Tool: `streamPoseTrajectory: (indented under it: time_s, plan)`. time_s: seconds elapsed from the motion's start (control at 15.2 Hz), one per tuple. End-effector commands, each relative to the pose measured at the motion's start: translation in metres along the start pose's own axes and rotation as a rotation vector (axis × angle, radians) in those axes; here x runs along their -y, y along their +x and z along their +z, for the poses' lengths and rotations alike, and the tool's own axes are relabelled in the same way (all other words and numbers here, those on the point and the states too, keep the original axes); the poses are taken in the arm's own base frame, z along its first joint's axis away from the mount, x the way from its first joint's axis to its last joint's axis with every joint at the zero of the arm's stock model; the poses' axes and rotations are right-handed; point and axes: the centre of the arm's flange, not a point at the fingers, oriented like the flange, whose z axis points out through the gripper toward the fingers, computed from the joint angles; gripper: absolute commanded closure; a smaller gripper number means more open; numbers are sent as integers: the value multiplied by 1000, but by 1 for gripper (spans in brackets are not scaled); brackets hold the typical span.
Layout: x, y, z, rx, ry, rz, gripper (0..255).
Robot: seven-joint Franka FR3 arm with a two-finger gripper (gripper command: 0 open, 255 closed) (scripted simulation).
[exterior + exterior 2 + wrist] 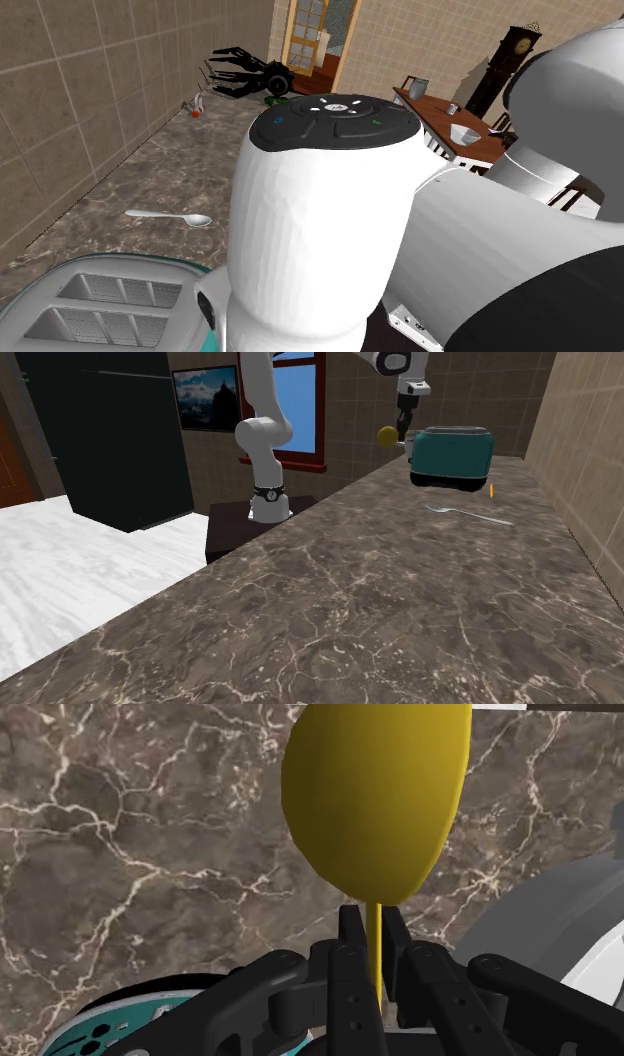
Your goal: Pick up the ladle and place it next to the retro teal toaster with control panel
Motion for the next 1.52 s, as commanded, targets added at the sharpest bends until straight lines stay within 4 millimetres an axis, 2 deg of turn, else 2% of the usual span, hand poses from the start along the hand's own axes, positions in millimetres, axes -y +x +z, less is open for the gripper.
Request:
streamPoseTrajectory:
  time_s: [0.0, 1.39, 1.45]
  plan:
    - [-2, 0, 11, 1, -1, 1, 255]
    - [-22, 9, 121, 1, -1, 1, 255]
    - [-22, 9, 121, 1, -1, 1, 255]
